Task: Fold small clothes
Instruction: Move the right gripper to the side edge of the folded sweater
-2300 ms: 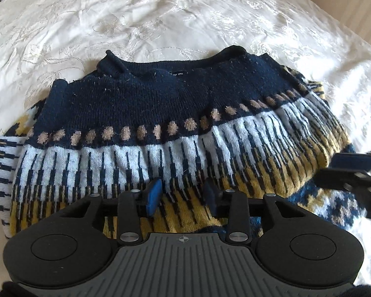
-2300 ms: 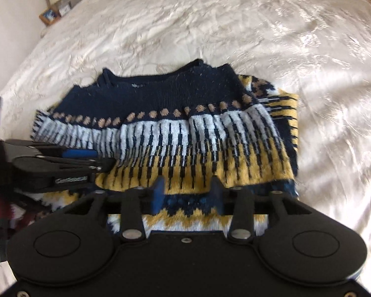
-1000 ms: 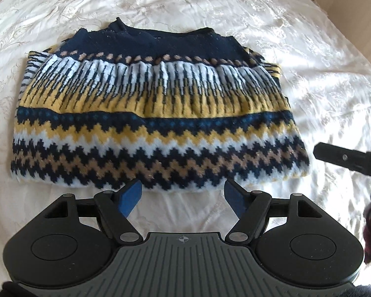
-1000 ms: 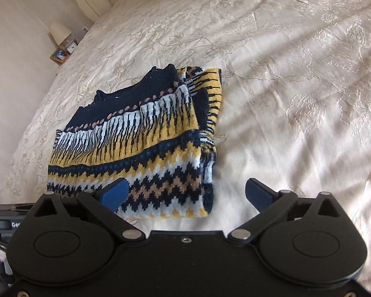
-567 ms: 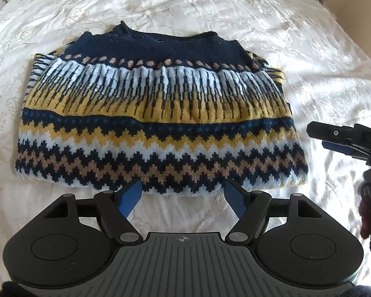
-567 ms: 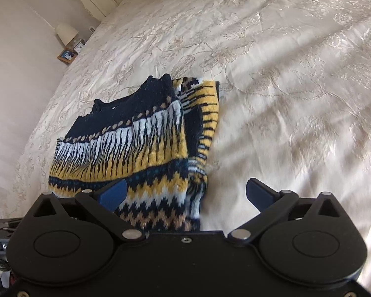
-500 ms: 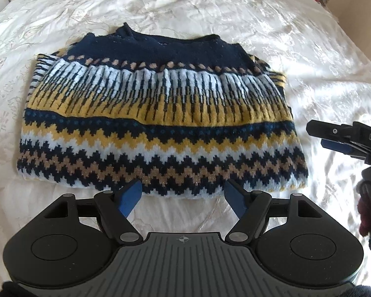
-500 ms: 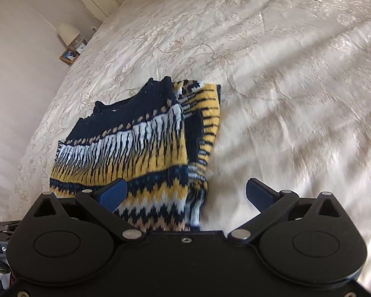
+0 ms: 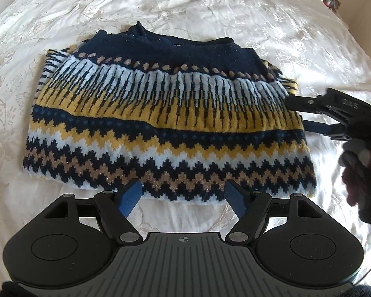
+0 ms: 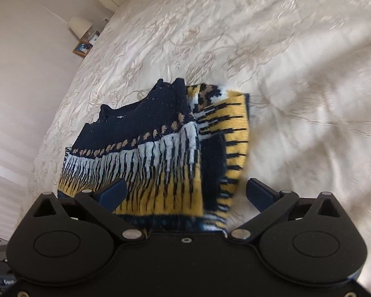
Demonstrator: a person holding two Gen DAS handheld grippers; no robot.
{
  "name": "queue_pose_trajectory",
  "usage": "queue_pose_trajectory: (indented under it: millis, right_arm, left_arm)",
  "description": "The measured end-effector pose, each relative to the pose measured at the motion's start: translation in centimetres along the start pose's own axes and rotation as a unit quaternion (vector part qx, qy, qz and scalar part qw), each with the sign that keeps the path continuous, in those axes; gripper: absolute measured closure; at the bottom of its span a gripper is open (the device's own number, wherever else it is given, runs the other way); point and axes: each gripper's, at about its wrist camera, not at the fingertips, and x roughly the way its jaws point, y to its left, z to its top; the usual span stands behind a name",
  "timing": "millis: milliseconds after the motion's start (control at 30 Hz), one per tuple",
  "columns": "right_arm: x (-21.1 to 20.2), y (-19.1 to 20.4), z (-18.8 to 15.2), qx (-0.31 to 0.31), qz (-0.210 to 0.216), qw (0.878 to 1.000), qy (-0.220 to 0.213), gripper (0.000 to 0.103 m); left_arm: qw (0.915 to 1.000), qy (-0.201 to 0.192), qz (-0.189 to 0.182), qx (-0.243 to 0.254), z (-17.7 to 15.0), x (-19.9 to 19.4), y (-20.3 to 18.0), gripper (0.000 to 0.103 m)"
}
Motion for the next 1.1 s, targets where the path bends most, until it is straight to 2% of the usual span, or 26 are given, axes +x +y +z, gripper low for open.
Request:
queue_pose_trajectory:
  millis: [200,400,533,633,867,1100]
  right_arm:
    - [2.8,-0.7,1.1,0.028,0.022,0.999,0.019,0.0]
    - [3.7,-1.4,1.6,0.056,0.034,0.998,0.025,0.0]
    - [3.6,-1.0,1.7,0.05,0.024,0.998,0.031,0.0]
    - [3.9,-0.1,1.6,0.028,0.005,0.999,0.039,0.0]
    - [3.9,-0.2,1.6,0.022,0.013,0.999,0.042,0.0]
    - [3.6,-0.7,1.6,0.023,0.023,0.999,0.039,0.0]
  left_arm:
    - [1.0,-0.004,0.004,0.0,0.7,0.0,0.4,0.031]
    - [1.0,0.002,0.004,0.0,2.0,0.7,0.8,0.031]
    - [0.9999,0.005,-0.003,-0.011,3.9,1.5,0.9,0.031]
    - [1.0,0.001,0.002,0.002,5.7,2.3,0.6,0.031]
    - [0.9995,0.018,0.022,0.013,9.7,5.2,0.3,0.031]
    - [0.9967,0.059,0.04,0.039,11.2,8.0,-0.2,0.031]
